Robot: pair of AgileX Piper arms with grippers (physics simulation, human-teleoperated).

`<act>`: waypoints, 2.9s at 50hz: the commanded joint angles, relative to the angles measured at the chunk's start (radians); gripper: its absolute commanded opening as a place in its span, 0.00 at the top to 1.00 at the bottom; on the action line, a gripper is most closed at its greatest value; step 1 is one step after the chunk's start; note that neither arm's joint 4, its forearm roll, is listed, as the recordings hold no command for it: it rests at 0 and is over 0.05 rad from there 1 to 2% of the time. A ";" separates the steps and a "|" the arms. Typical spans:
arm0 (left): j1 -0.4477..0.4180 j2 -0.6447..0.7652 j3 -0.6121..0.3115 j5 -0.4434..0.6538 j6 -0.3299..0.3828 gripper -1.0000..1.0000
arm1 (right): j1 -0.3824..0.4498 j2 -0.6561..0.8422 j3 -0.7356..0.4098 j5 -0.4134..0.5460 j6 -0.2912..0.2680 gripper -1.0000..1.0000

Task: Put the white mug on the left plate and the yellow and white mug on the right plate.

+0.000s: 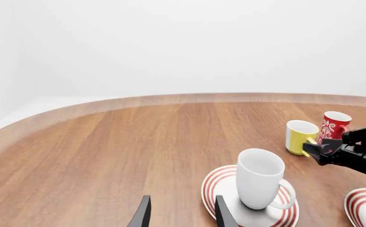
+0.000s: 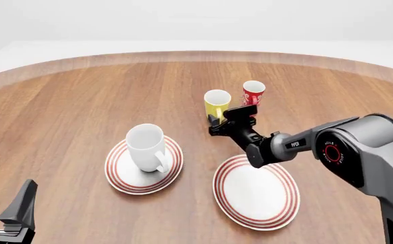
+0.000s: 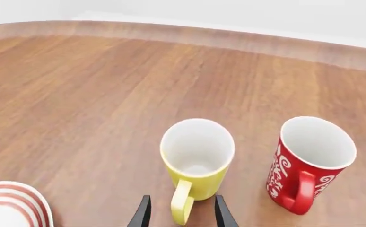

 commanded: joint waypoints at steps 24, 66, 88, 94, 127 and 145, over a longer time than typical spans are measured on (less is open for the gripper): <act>0.000 0.000 0.000 0.000 0.000 0.00 | 0.006 0.035 -0.027 0.011 0.007 1.00; 0.000 0.000 0.000 0.000 0.000 0.00 | 0.033 -0.322 0.347 -0.120 0.012 1.00; 0.000 0.000 0.000 0.000 0.000 0.00 | 0.047 -0.536 0.563 -0.137 0.008 1.00; 0.000 0.000 0.000 0.000 0.000 0.00 | 0.042 -0.615 0.640 -0.147 0.004 1.00; 0.000 0.000 0.000 0.000 0.000 0.00 | 0.023 -1.002 0.933 -0.086 -0.010 1.00; 0.000 0.000 0.000 0.000 0.000 0.00 | 0.011 -1.175 1.077 -0.062 -0.015 1.00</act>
